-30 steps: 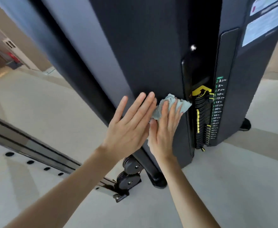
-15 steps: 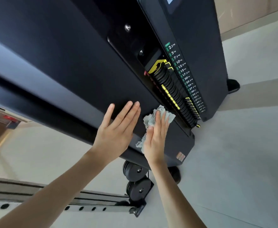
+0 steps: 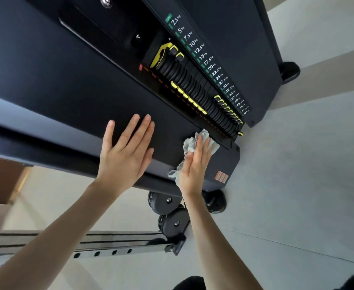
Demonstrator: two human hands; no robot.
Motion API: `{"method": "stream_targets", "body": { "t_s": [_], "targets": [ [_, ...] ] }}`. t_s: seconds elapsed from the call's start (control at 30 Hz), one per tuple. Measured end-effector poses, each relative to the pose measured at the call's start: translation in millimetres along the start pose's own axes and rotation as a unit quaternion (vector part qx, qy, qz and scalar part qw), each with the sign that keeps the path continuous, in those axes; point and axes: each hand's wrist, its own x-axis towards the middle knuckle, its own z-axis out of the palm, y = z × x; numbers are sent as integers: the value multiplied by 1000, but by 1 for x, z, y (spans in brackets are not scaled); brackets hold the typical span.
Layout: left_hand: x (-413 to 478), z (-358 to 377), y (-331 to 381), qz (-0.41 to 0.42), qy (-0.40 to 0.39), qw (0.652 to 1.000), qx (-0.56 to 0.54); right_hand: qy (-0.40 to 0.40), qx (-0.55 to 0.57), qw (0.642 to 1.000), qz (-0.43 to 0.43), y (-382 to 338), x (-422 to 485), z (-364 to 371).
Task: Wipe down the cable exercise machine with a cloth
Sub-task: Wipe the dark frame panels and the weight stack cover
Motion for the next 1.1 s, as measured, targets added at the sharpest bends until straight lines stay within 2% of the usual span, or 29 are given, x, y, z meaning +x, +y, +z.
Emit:
{"method": "stream_targets", "body": {
  "t_s": [0.2, 0.43, 0.57, 0.63, 0.73, 0.93, 1.1],
  "targets": [
    [5, 9, -4, -30, 10, 999, 4, 26, 50, 993, 101, 25, 15, 4],
    [-5, 2, 16, -31, -38, 999, -8, 66, 74, 960, 263, 84, 9, -33],
    [2, 1, 9, -27, -59, 998, 3, 99, 98, 940, 311, 89, 17, -21],
    [1, 1, 7, -23, -71, 997, 3, 92, 99, 946, 296, 75, 15, -14],
    [1, -2, 8, -18, -96, 995, 2, 91, 102, 967, 215, 36, 8, -3],
    [1, -16, 2, -8, -110, 992, -60, 29, 57, 995, 74, -56, -1, 23],
    [-5, -45, -37, -101, -49, 992, -59, -59, -12, 996, -66, -134, -7, 39]
  ]
}}
